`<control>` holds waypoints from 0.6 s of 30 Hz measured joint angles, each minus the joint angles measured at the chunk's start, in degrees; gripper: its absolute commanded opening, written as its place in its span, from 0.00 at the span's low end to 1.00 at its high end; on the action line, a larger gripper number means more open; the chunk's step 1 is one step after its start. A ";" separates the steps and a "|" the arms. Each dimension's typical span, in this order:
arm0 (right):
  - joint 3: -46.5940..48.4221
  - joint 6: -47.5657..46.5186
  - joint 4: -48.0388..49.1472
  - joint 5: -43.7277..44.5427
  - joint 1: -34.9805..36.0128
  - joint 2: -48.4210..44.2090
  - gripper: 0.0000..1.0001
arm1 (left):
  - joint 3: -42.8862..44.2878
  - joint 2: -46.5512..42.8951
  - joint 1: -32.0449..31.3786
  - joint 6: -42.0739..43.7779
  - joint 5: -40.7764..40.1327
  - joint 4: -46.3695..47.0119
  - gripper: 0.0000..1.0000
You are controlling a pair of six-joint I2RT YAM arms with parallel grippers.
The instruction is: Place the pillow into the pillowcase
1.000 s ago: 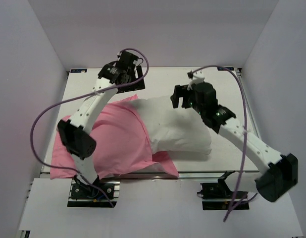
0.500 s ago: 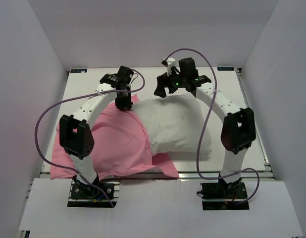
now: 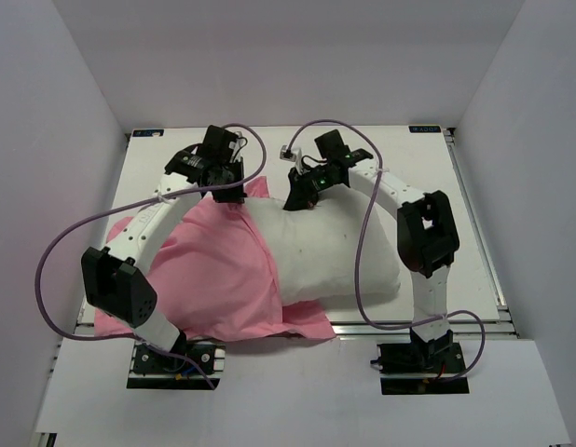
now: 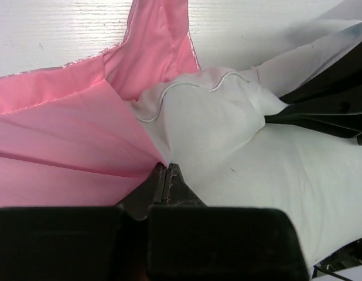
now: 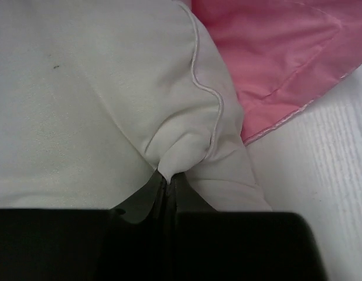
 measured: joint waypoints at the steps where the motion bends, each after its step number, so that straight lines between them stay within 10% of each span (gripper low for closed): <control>1: 0.04 -0.63 -0.57 -0.70 0.39 -0.39 0.00 | 0.00 -0.50 -0.13 0.33 0.13 -0.11 0.00; 18: -13.55 5.42 21.44 27.21 1.33 -38.64 0.00 | 10.95 -2.47 -0.42 3.37 9.38 8.83 0.00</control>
